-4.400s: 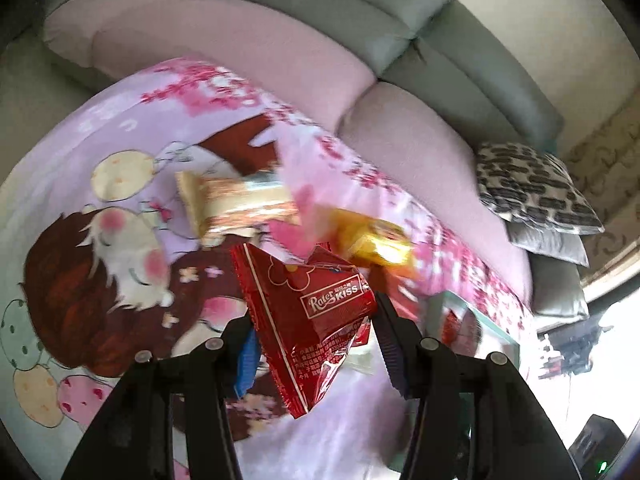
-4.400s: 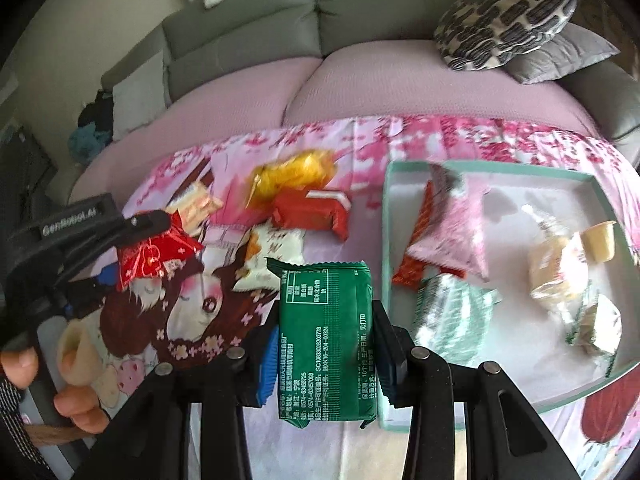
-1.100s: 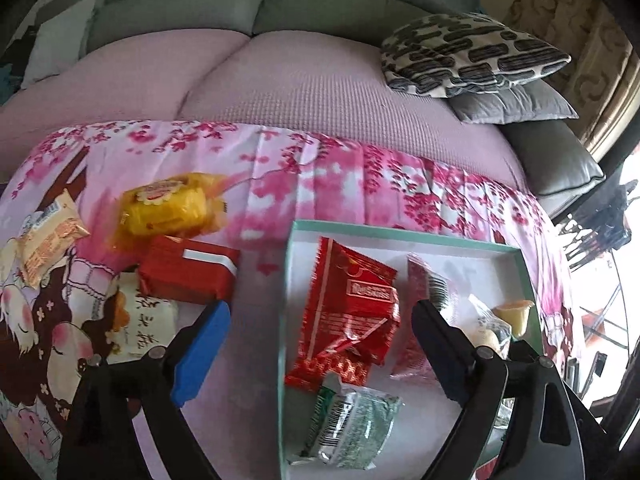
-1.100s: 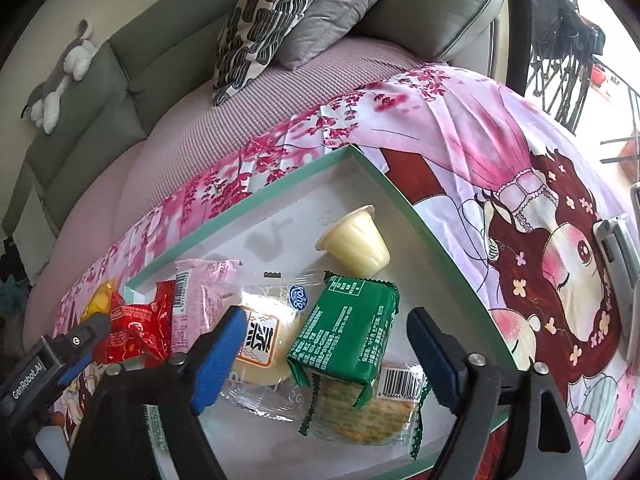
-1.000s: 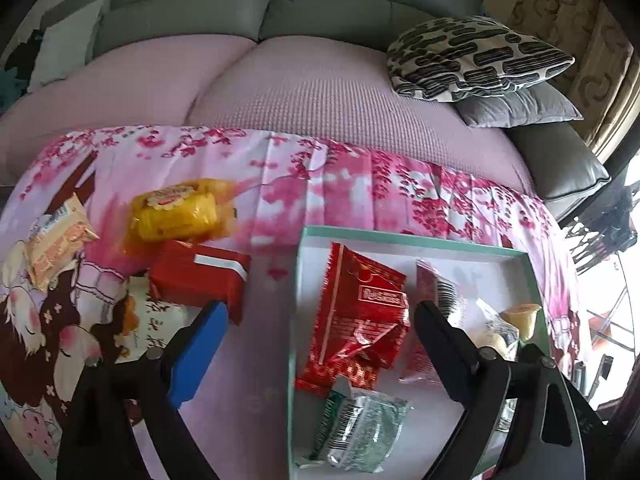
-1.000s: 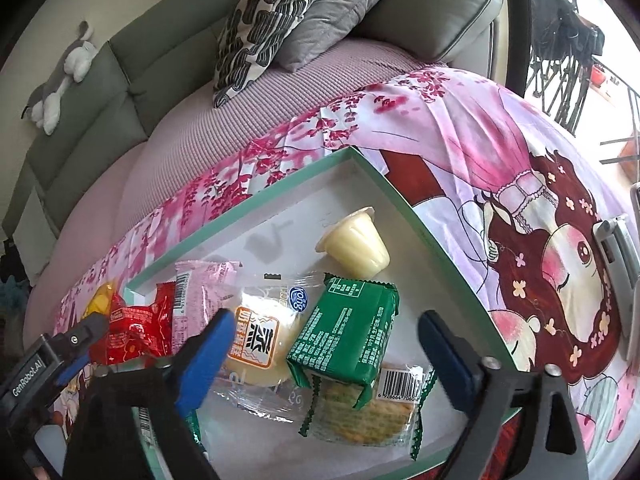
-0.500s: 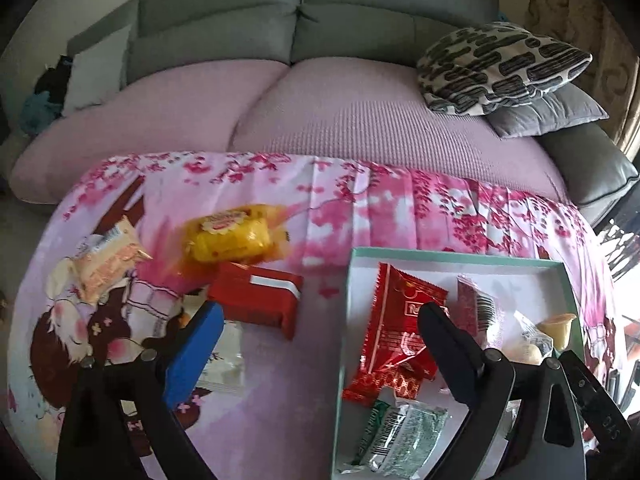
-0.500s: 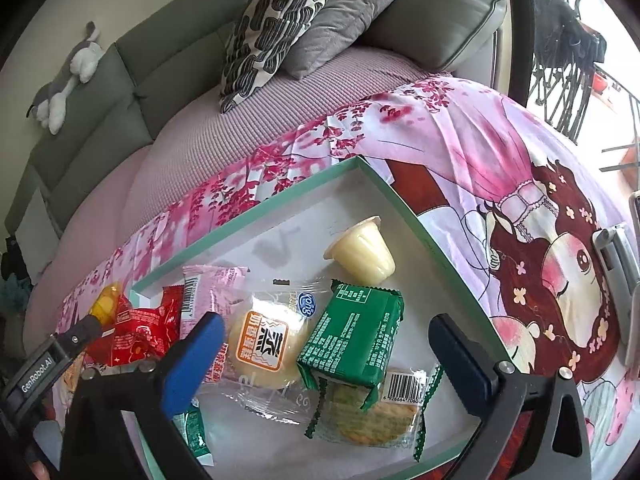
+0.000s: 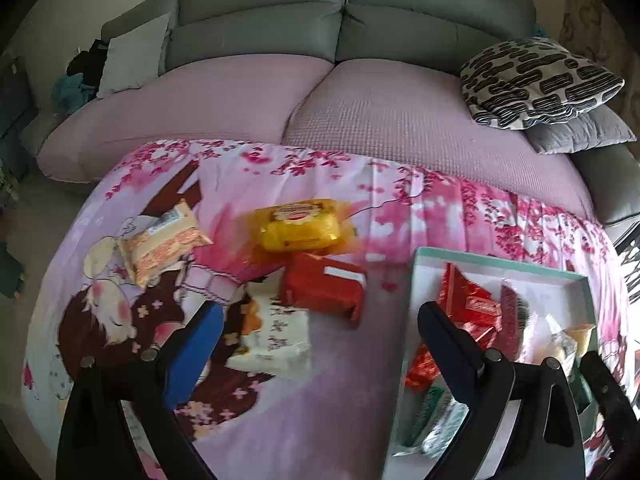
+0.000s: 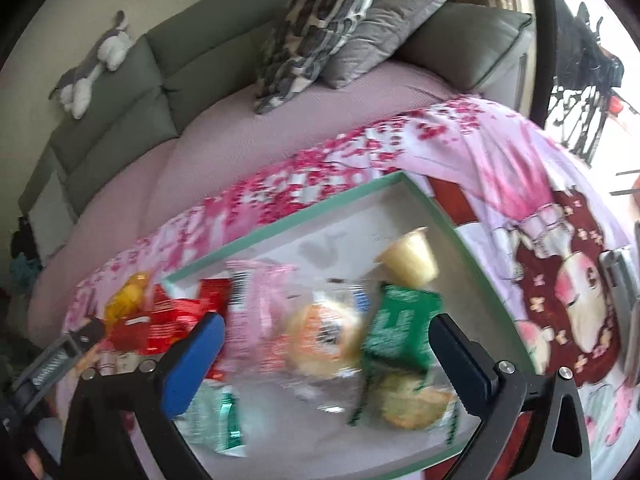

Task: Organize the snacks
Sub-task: 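Withdraw both tools from the tray back over the snack pile, then grasp the cream wafer pack with the left tool while the right tool grasps the white labelled pack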

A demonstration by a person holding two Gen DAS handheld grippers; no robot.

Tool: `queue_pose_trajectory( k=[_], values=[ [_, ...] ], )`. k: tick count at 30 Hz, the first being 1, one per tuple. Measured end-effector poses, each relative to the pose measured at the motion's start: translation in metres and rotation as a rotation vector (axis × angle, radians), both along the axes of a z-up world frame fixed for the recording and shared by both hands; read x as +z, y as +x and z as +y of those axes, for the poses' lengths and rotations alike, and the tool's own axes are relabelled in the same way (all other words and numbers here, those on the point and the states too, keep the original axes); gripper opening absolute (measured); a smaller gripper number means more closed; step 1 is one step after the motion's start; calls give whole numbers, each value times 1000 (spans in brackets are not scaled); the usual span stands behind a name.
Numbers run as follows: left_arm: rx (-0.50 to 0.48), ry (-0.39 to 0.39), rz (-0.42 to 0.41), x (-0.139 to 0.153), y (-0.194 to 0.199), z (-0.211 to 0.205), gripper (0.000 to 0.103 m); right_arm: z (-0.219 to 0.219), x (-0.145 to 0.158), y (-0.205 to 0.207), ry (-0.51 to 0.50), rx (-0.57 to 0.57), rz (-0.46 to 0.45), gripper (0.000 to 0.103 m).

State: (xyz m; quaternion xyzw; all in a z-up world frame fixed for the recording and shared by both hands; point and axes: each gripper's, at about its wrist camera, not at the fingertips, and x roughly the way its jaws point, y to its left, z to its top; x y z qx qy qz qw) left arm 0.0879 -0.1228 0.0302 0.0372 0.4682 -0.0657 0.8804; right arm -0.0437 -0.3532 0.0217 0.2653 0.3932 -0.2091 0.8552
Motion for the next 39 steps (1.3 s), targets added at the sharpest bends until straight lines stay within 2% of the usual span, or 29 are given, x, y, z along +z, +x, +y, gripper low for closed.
queue_pose_trajectory(
  k=[4, 10, 21, 29, 39],
  values=[
    [28, 9, 24, -2, 1, 18, 98, 23, 8, 9, -28, 54, -16, 103],
    [114, 1, 68, -9, 5, 54, 98, 60, 4, 26, -17, 153, -13, 103],
    [269, -32, 79, -7, 10, 128, 98, 125, -5, 49, -6, 321, -6, 103],
    [318, -60, 86, -10, 12, 161, 98, 158, -10, 61, -17, 394, -15, 102],
    [310, -57, 93, -20, 20, 186, 98, 186, -14, 70, -67, 447, -7, 86]
  ],
)
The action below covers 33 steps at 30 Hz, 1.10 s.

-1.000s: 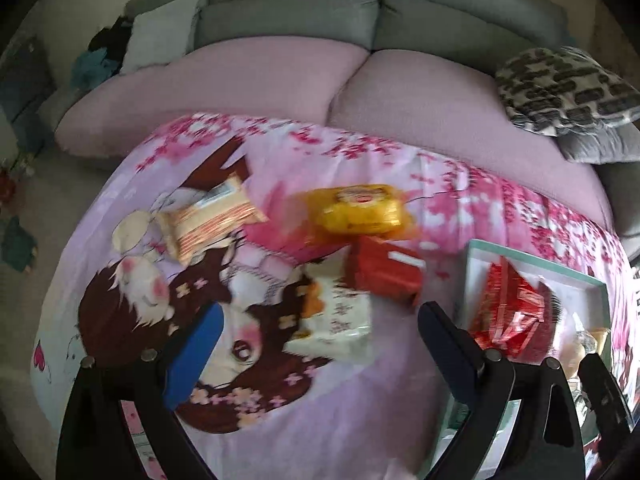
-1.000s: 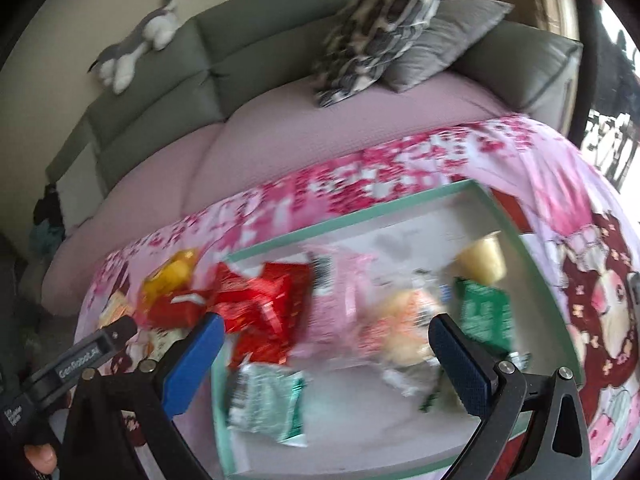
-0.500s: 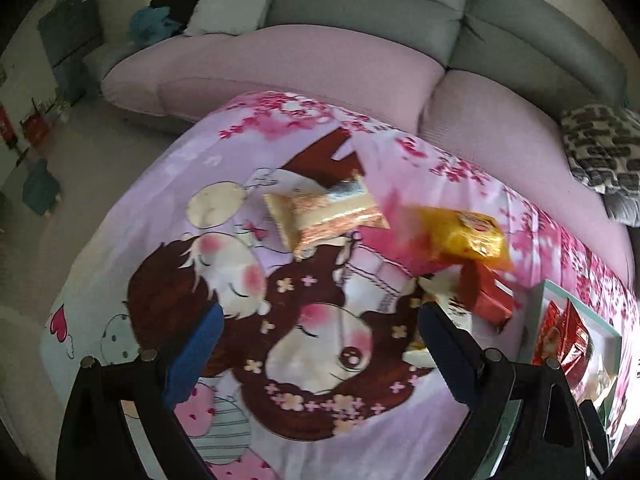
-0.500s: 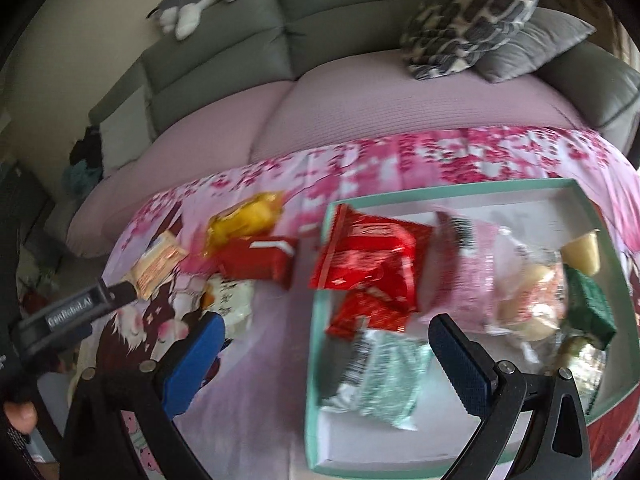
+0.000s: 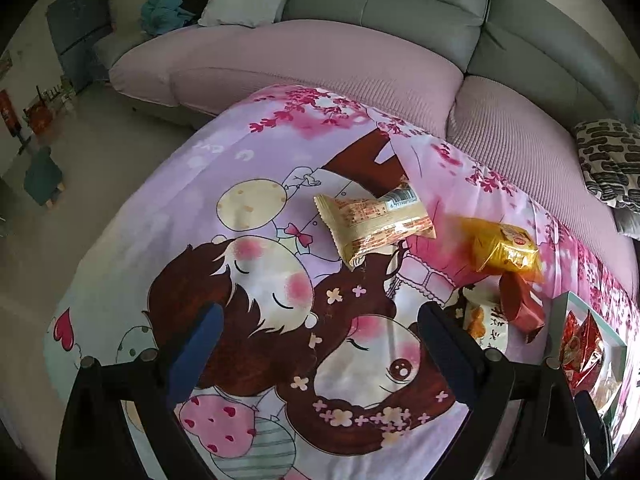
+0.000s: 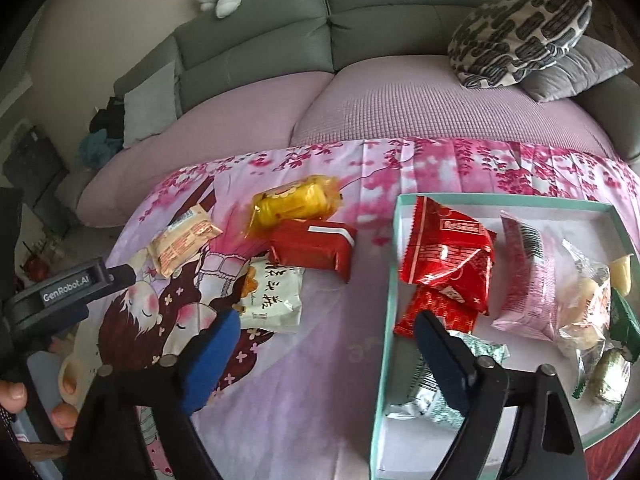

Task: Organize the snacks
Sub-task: 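Grasp the cream wafer pack with the left tool while the right tool grasps the white labelled pack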

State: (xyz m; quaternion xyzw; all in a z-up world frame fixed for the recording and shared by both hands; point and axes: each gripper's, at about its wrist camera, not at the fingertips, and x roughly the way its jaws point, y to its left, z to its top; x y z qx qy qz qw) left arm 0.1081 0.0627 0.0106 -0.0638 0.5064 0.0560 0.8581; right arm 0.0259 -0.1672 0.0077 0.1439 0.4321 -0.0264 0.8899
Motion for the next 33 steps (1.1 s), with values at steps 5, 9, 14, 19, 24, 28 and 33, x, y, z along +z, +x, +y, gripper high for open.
queue_pose_trajectory(
  k=[5, 9, 14, 19, 24, 28, 33],
  values=[
    [-23, -20, -9, -2, 6, 7, 98, 11, -4, 7, -13, 17, 14, 77],
    [-78, 6, -35, 5, 21, 5, 98, 21, -11, 16, 2, 35, 39, 76],
    [-251, 111, -27, 5, 49, -9, 98, 34, -21, 31, 28, 53, 87, 75],
    [-399, 143, 25, -7, 74, -26, 97, 43, -33, 53, 55, 44, 153, 73],
    [-468, 204, 82, -27, 95, -39, 89, 47, -43, 70, 26, 37, 207, 73],
    [-477, 202, 120, -42, 106, -41, 79, 48, -53, 82, 11, 32, 252, 73],
    [-488, 211, 113, -51, 107, -43, 72, 51, -61, 89, -11, 31, 278, 71]
  ],
)
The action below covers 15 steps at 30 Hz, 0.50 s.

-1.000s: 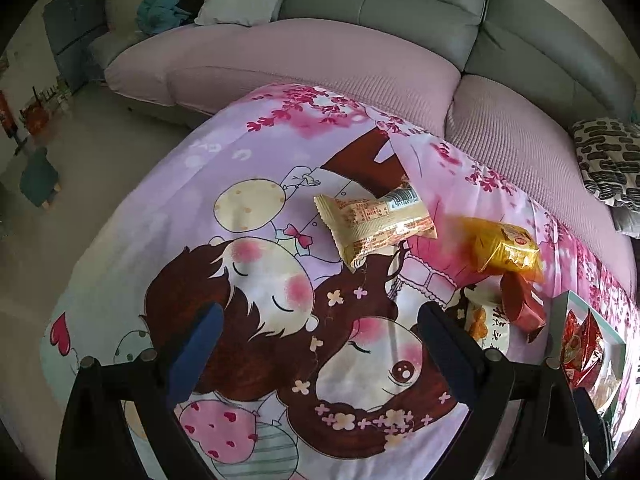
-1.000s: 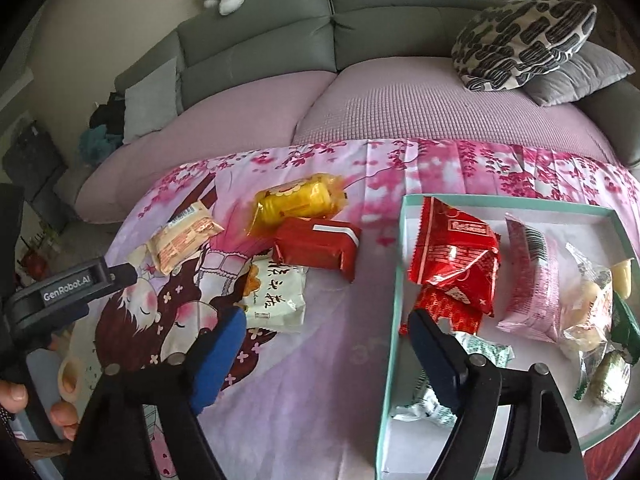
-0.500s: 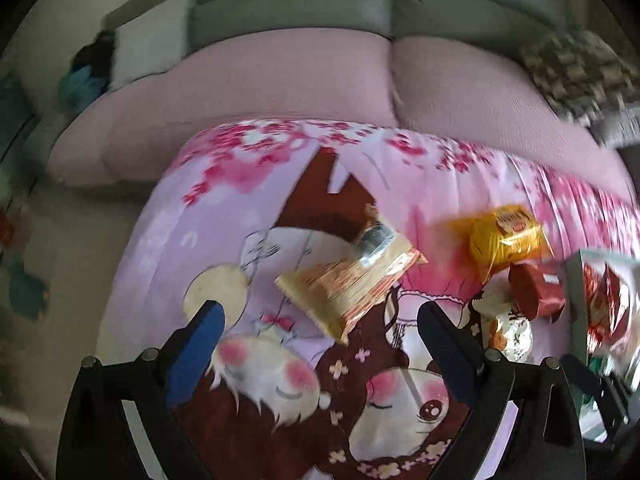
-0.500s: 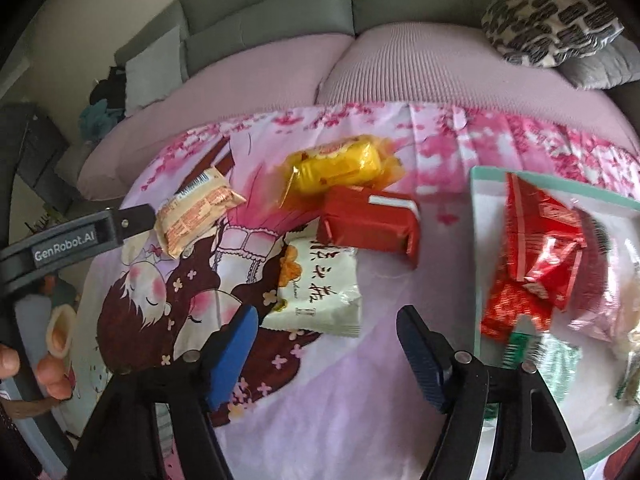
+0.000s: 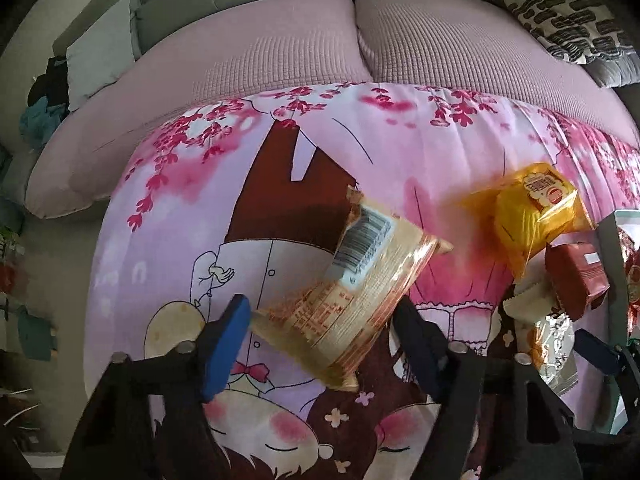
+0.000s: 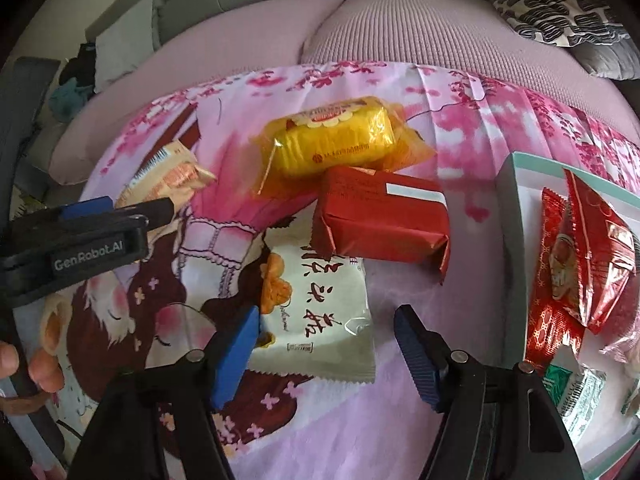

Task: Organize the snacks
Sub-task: 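Grasp the cream wafer pack with the left tool while the right tool grasps the white labelled pack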

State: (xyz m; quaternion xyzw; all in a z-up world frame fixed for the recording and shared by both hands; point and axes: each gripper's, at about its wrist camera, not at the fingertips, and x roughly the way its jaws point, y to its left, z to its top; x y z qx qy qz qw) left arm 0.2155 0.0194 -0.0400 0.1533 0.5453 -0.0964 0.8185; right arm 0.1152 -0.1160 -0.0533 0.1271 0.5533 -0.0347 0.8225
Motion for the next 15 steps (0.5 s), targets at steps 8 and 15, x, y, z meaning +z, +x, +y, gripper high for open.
queue_pose_trajectory(
  k=[8, 15],
  values=[
    [29, -35, 8, 1, -4, 4, 60, 7, 0, 2, -40, 11, 4, 60],
    [133, -118, 16, 1, -30, 14, 58, 2, 3, -12, -10, 14, -10, 59]
  ],
)
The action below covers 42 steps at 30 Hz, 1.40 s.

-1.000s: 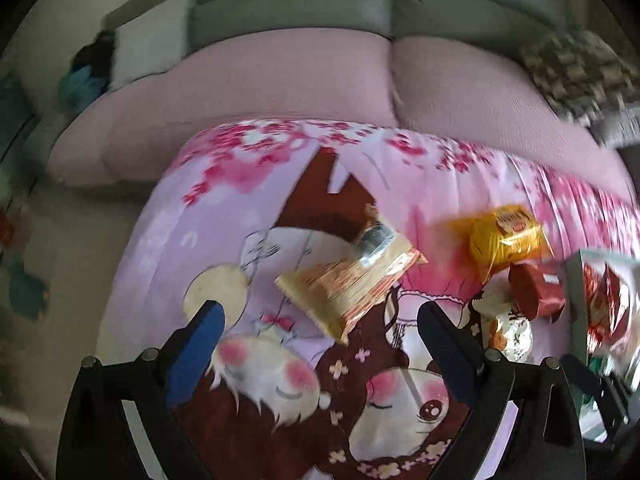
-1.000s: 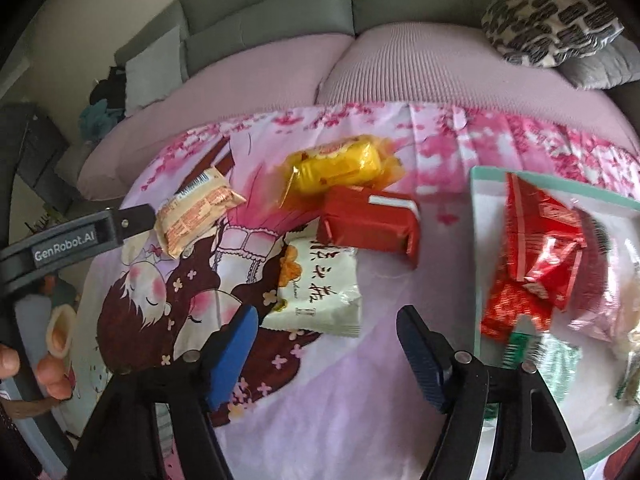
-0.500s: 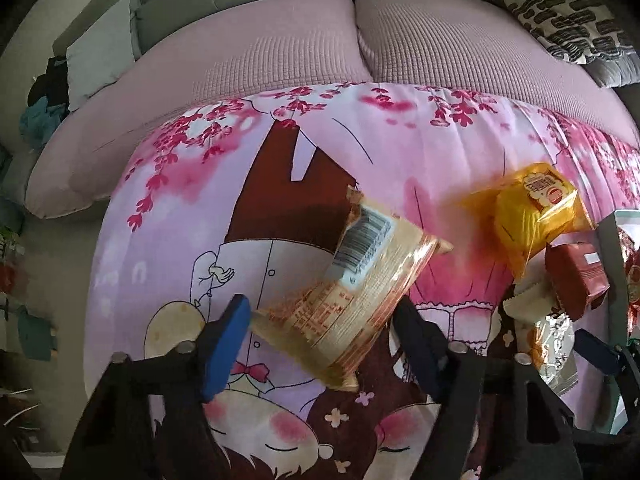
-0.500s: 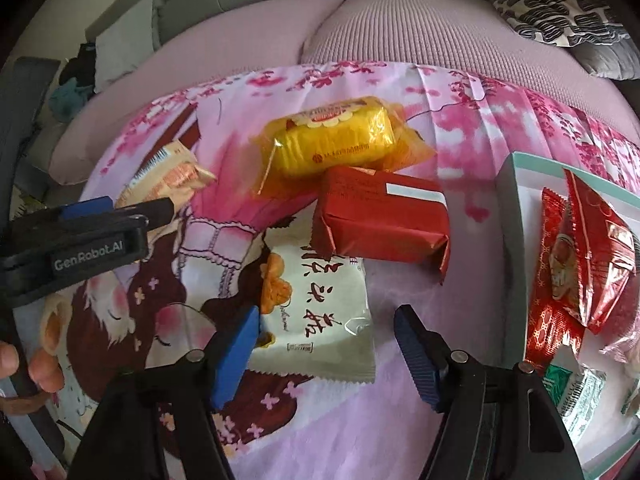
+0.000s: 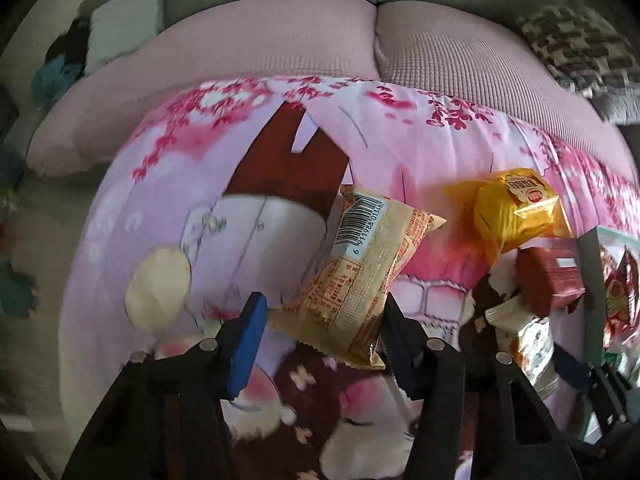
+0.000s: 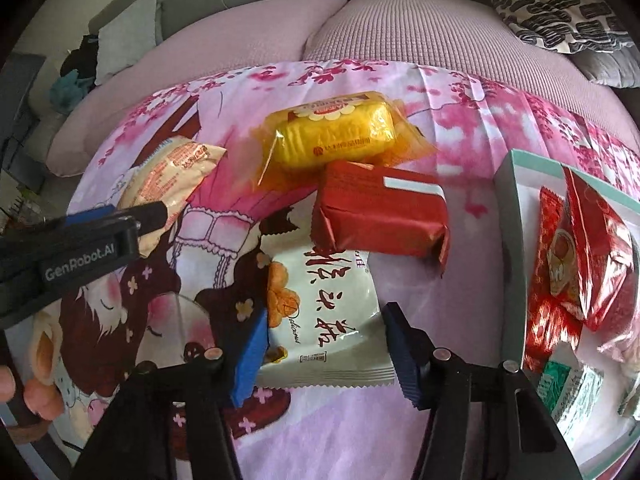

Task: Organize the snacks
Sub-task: 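Grasp the cream wafer pack with the left tool while the right tool grasps the white labelled pack, then carry the wafer pack and white pack into the tray and open both tools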

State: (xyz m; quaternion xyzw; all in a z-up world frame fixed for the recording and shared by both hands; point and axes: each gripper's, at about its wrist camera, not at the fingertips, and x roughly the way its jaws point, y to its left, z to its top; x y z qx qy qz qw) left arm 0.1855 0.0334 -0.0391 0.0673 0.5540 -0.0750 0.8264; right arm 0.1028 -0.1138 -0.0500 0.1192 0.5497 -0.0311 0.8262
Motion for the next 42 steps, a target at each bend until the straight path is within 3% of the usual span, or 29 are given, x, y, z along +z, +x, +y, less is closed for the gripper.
queue_pose_trajectory(
  k=[8, 20, 30, 42],
  values=[
    [152, -136, 14, 9, -39, 8, 55, -12, 7, -31, 50, -11, -27, 57],
    [237, -195, -30, 38, -69, 5, 51, -32, 35, -67, 106, -37, -106, 56],
    [195, -244, -91, 65, -78, -32, 51, -47, 50, -84, 140, -65, -165, 56],
    [161, -256, -156, 84, -96, -40, 51, -79, 73, -100, 142, -143, -227, 56]
  ],
)
